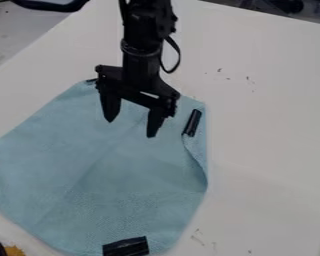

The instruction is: Fold the cloth from bottom right to the middle

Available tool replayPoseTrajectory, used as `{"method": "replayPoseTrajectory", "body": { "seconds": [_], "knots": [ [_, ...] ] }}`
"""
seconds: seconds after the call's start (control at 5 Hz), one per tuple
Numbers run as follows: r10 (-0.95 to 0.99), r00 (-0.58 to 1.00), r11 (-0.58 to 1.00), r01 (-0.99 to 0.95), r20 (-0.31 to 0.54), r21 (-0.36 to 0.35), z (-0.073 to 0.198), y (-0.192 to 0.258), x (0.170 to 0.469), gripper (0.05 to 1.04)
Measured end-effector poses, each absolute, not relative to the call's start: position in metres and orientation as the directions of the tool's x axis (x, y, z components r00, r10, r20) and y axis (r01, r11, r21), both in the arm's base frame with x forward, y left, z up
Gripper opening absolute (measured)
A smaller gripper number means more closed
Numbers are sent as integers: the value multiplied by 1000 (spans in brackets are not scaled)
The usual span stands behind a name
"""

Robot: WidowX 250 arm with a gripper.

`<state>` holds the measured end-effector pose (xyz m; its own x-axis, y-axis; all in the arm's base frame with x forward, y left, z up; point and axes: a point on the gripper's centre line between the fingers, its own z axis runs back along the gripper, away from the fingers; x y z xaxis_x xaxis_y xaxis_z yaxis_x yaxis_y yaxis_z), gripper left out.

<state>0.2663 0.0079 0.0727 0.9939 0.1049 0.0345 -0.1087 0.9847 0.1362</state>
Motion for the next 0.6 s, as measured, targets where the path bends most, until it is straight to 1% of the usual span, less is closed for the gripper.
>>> {"method": "replayPoseTrajectory", "body": {
  "seconds": [0.2, 0.6],
  "knots": [
    [173, 984, 979, -176, 37, 107, 59, -20, 232, 999],
    [156, 982, 984, -164, 108, 70, 34, -60, 180, 999]
  ]
}}
